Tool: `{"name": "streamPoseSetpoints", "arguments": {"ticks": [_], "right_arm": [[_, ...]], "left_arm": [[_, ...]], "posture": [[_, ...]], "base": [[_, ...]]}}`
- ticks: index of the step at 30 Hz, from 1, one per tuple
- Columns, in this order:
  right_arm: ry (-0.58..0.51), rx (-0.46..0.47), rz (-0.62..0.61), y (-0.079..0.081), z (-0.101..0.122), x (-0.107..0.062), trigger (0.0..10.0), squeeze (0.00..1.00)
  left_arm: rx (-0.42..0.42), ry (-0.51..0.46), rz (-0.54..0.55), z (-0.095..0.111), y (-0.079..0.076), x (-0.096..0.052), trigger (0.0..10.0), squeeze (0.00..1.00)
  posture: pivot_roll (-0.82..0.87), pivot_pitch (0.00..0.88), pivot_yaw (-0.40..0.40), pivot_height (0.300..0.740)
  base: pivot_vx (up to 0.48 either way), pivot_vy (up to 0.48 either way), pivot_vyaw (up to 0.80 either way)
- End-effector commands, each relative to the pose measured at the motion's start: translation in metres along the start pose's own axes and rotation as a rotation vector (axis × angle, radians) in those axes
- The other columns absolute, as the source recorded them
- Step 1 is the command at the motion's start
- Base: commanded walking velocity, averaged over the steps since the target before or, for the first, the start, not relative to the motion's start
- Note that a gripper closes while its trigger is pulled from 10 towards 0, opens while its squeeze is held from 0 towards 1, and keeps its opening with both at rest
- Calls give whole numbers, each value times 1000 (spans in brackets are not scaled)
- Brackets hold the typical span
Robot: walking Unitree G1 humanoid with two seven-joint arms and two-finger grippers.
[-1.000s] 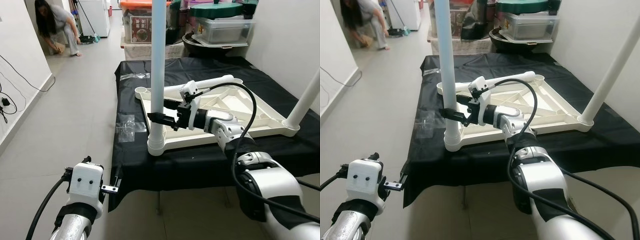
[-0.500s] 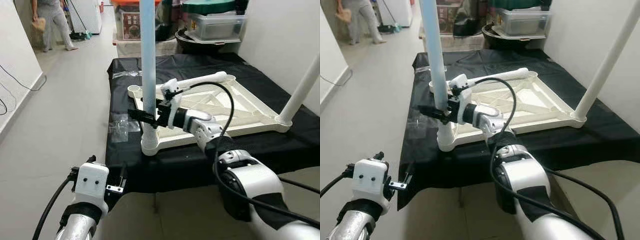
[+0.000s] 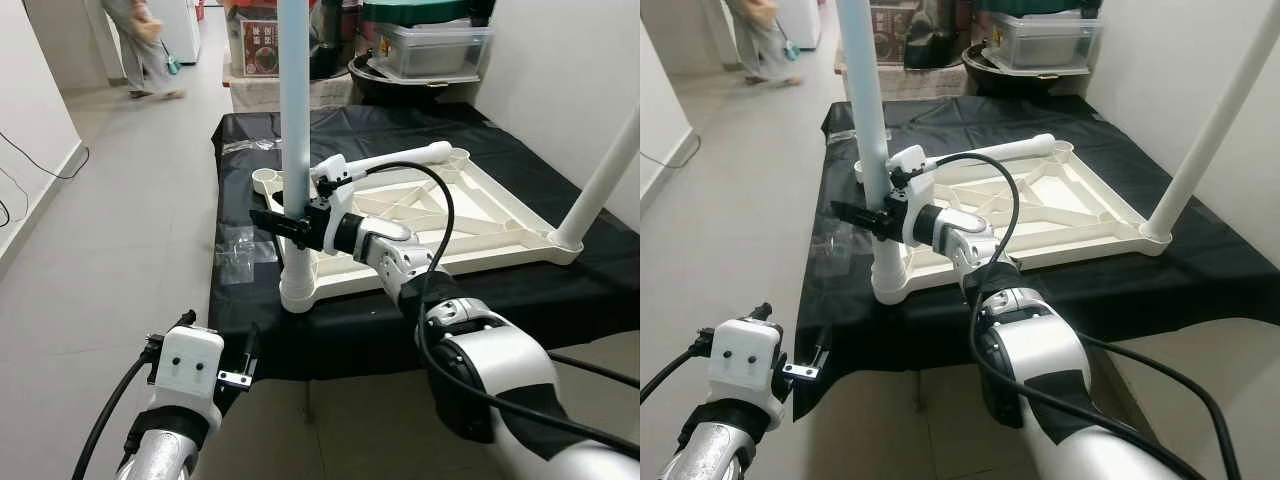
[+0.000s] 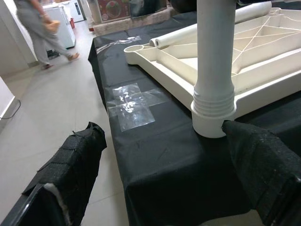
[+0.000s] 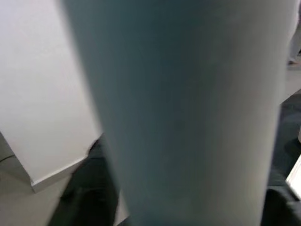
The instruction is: Building children table
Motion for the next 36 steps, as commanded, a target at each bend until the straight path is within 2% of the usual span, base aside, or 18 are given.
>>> {"name": "streamPoseSetpoints", "arguments": {"ticks": [1,9,13,15,16,17,18,19,21,23,25,26,28,29,33,36], "right_arm": [[4,2,18,6,-6,6,0,0],[-23,16,-46,0,-6,2,0,0],[-101,-25,-282,-20,-7,-13,0,0],[-113,-30,-326,-23,-7,-15,0,0],[-131,-48,-438,-30,-10,-20,0,0],[-131,-48,-438,-30,-10,-20,0,0],[-153,-27,-643,-40,-16,-28,0,0],[-153,-27,-643,-40,-16,-28,0,0],[-161,-36,-820,-46,-23,-36,0,0],[-161,-36,-820,-46,-23,-36,0,0],[-216,28,-1041,-46,-28,-40,0,0],[-216,28,-1041,-46,-28,-40,0,0],[-263,101,-1191,-40,-32,-37,0,0],[-263,101,-1191,-40,-32,-37,0,0],[-262,219,-1273,-25,-39,-19,0,0],[-256,248,-1284,-21,-42,-16,0,0]], "left_arm": [[16,15,8,-3,1,0,10000,0],[28,-2,34,0,7,5,10000,0],[57,-11,72,0,19,9,10000,0],[60,-11,74,0,20,10,10000,0],[64,-12,80,0,22,11,10000,0],[64,-12,80,0,22,11,10000,0],[63,-11,79,-1,23,12,10000,0],[63,-11,79,-1,23,12,10000,0],[63,-9,76,-2,21,12,10000,0],[63,-9,76,-2,21,12,10000,0],[57,-8,68,-2,18,12,10000,0],[57,-8,68,-2,18,12,10000,0],[51,-8,64,-2,16,12,10000,0],[51,-8,64,-2,16,12,10000,0],[49,-11,63,-1,14,14,10000,0],[49,-11,63,-1,14,14,10000,0]], "posture": [[105,52,-65,740],[103,49,-60,740],[95,52,-54,740],[95,52,-54,740],[92,55,-53,740],[92,55,-53,740],[86,58,-48,740],[86,58,-48,740],[85,59,-49,740],[85,59,-49,740],[84,62,-50,740],[84,62,-50,740],[85,62,-49,740],[85,62,-49,740],[98,64,-49,740],[98,64,-49,740]], "base": [[0,0,0],[0,0,0],[0,0,0],[0,0,0],[0,0,0],[0,0,0],[0,0,0],[0,0,0],[0,0,0],[0,0,0],[0,0,0],[0,0,0],[0,0,0],[0,0,0],[0,0,0],[0,0,0]]}}
Point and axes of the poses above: a point about 5 cm out from each wrist's last joint towards the gripper, its own x axis pointing out of the wrist towards the gripper, its own z axis along the axis of the wrist's last joint, y = z × x, the point moved 1 cm from there along x, pointing out of the wrist towards the gripper, and after that the axes turned 10 degrees about x, right-handed, at the moved point
